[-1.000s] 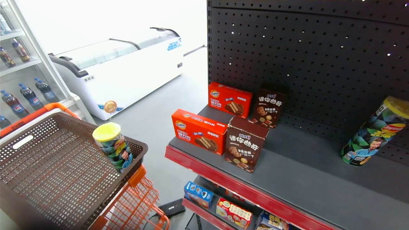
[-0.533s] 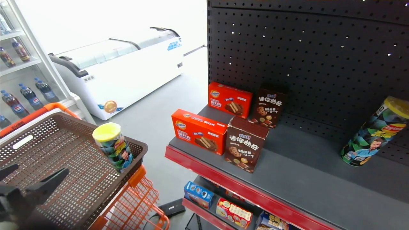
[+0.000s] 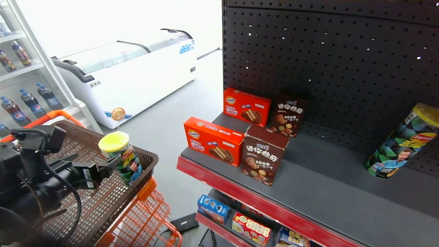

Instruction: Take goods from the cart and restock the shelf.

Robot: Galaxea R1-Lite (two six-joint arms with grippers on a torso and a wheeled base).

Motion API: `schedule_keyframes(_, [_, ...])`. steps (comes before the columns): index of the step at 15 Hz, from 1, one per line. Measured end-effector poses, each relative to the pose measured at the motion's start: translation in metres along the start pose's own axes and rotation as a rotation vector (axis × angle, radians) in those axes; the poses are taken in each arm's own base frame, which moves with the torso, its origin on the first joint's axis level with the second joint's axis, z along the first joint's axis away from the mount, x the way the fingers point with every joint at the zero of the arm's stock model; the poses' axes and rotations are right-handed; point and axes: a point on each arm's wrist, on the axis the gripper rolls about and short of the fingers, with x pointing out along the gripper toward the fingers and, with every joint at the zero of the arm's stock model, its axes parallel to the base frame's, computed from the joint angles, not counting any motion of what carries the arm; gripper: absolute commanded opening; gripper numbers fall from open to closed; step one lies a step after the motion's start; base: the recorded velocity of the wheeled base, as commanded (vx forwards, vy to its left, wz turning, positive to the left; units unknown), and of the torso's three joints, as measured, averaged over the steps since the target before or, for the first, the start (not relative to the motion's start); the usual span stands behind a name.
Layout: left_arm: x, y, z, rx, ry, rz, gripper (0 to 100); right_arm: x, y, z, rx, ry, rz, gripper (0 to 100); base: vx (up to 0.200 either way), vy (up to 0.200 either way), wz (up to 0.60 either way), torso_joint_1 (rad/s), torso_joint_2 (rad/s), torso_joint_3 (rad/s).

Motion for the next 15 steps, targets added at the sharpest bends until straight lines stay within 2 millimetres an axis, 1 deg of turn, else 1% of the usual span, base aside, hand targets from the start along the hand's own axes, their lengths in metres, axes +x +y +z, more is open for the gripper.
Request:
schedule_keyframes(2, [0.019, 0.000, -0.013, 0.046, 0.000, 0.010, 100, 0.000, 0.000, 0.000, 0.000, 0.000, 0.000, 100, 0.000, 0.000, 0.00, 0.000, 0.00, 0.000])
schedule_keyframes(6, [0.053, 0.000, -0.033, 0.067, -0.032, 0.017, 100, 0.000, 0.000, 0.000, 0.000, 0.000, 0.000, 100, 0.000, 0.000, 0.00, 0.000, 0.00, 0.000])
schedule_keyframes(9, [0.081, 0.008, -0.046, 0.105, -0.015, 0.049, 100, 0.000, 0.000, 0.000, 0.000, 0.000, 0.001, 100, 0.000, 0.000, 0.00, 0.000, 0.00, 0.000])
schedule_keyframes(12, [0.106, 0.015, -0.049, 0.110, -0.017, 0.074, 100, 0.000, 0.000, 0.000, 0.000, 0.000, 0.000, 100, 0.000, 0.000, 0.00, 0.000, 0.00, 0.000])
schedule_keyframes(15, [0.123, 0.016, -0.054, 0.106, -0.018, 0.072, 100, 0.000, 0.000, 0.000, 0.000, 0.000, 0.000, 100, 0.000, 0.000, 0.00, 0.000, 0.00, 0.000])
